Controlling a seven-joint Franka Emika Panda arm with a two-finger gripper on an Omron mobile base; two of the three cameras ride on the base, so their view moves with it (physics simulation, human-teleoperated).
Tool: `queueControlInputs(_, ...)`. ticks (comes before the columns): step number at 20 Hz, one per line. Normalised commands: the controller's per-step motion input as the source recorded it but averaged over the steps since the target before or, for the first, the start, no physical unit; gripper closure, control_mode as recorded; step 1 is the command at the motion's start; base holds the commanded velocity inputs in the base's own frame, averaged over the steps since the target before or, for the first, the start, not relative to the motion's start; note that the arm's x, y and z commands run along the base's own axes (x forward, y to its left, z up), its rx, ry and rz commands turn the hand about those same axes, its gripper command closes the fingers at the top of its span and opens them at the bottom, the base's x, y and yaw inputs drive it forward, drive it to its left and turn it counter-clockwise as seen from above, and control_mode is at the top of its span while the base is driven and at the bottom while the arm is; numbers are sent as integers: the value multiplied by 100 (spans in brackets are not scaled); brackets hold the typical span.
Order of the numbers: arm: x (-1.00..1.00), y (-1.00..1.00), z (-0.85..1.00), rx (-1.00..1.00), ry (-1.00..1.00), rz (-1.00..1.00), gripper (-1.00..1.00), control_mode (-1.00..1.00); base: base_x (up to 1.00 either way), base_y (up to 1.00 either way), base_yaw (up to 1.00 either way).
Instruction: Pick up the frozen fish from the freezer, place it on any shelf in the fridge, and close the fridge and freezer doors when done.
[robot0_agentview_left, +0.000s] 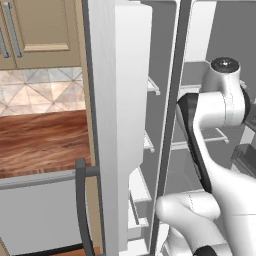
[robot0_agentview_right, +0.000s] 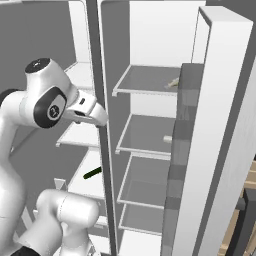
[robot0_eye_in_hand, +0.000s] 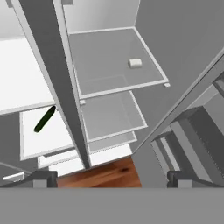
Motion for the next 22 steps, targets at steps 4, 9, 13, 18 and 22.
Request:
queueControlInputs(4,0,0,0,0,0,0,-100,-100,0,0,0)
queueControlInputs(9,-8,-8,0,0,0,0,-100,100,-6,-15,0)
queueControlInputs(13,0,0,0,0,0,0,-100,100,-2,-41,0)
queueControlInputs(18,0,0,0,0,0,0,-100,100,-2,-31,3)
queueControlInputs(22,0,0,0,0,0,0,-100,100,-12,-35,5)
